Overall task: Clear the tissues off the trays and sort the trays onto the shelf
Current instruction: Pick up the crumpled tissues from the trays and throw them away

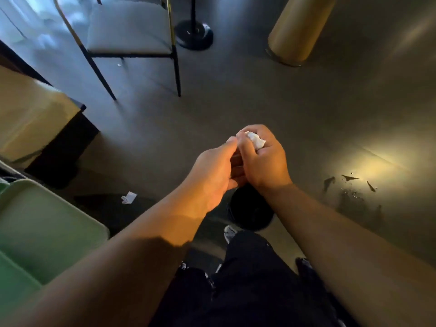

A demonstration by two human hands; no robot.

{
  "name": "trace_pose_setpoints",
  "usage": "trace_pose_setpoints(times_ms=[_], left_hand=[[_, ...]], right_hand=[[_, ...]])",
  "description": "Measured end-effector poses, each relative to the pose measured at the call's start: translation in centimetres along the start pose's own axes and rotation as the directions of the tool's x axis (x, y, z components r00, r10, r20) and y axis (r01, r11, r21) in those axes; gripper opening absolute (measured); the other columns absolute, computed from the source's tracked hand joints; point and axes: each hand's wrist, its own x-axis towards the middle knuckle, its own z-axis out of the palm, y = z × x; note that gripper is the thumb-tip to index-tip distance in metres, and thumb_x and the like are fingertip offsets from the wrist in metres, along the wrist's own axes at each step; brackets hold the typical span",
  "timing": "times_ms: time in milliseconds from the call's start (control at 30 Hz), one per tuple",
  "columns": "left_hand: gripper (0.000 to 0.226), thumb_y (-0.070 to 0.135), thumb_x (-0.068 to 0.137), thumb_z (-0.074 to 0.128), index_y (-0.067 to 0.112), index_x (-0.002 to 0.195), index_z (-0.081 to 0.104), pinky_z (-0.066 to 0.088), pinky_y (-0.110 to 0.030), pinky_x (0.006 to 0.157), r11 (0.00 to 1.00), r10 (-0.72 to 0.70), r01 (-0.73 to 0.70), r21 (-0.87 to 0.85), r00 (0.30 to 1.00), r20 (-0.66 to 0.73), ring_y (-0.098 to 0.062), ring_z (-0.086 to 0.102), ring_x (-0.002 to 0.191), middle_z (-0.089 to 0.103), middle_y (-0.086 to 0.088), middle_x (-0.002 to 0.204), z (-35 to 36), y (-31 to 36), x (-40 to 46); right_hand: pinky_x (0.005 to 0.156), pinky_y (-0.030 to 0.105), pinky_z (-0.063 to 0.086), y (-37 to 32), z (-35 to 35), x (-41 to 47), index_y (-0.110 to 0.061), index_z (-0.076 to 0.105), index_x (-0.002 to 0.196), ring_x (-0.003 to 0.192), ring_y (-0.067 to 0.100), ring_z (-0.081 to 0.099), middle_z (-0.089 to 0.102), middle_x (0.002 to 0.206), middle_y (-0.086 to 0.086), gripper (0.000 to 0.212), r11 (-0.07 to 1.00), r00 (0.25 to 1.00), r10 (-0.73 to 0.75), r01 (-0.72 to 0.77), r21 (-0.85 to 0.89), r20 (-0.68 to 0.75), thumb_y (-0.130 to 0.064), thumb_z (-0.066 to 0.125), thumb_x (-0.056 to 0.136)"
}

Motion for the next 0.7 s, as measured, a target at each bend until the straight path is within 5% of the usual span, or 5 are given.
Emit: trace_pose_setpoints(times_ms=[133,267,433,600,700], left_hand=[[0.057,0.054,0.102,0.032,0.020,0.146,0.047,0.045,-0.046,0.107,0.974,-0.166,0.140,0.180,0.976,0.140,-0.027,0.063,0.119,0.061,-0.007,0.138,2.7,-6.0,6.0],[0.046,0.043,0.102,0.046,0.024,0.143,0.049,0.055,-0.038,0.087,0.964,-0.226,0.213,0.162,0.972,0.065,-0.026,0.071,0.104,0.063,-0.003,0.134,3.1,-12.3,11.6],[0.047,0.056,0.103,0.027,0.033,0.135,0.053,0.047,-0.043,0.097,0.913,-0.386,0.377,0.158,0.922,0.031,-0.024,0.065,0.112,0.066,0.005,0.129,3.6,-25.7,19.5],[0.040,0.058,0.101,0.031,0.037,0.118,0.061,0.046,-0.044,0.102,0.869,-0.481,0.481,0.116,0.876,-0.030,-0.021,0.063,0.116,0.066,0.005,0.125,2.8,-35.4,23.4],[0.037,0.055,0.101,0.035,0.034,0.113,0.063,0.044,-0.040,0.102,0.854,-0.497,0.499,0.145,0.866,-0.051,-0.017,0.060,0.118,0.066,0.007,0.119,2.1,-39.3,25.9]], right_hand=[[0.062,0.021,0.052,9.1,-3.9,2.8,-0.028,0.064,0.081,0.064,-0.001,0.063,0.068,0.071,-0.012,0.017,0.972,0.973,0.219,-0.224,-0.069,-0.076,-0.026,0.058,0.097],[0.060,0.033,0.050,18.1,-6.3,5.1,-0.019,0.065,0.077,0.057,0.015,0.058,0.067,0.063,-0.009,0.016,0.872,0.868,0.476,-0.487,-0.057,-0.142,-0.027,0.057,0.088],[0.070,0.037,0.055,33.6,-4.8,3.4,-0.010,0.071,0.089,0.072,0.023,0.066,0.072,0.076,0.000,0.024,0.746,0.760,0.649,-0.641,-0.178,-0.017,-0.030,0.057,0.089],[0.062,0.031,0.049,45.2,-2.1,-0.2,-0.020,0.066,0.124,0.076,0.016,0.069,0.074,0.093,-0.001,0.043,0.546,0.545,0.838,-0.836,-0.059,0.034,-0.042,0.056,0.088],[0.066,0.033,0.051,49.5,-1.1,-1.1,-0.023,0.064,0.123,0.082,0.017,0.069,0.074,0.099,0.000,0.039,0.484,0.482,0.871,-0.875,0.008,0.094,-0.044,0.058,0.091]])
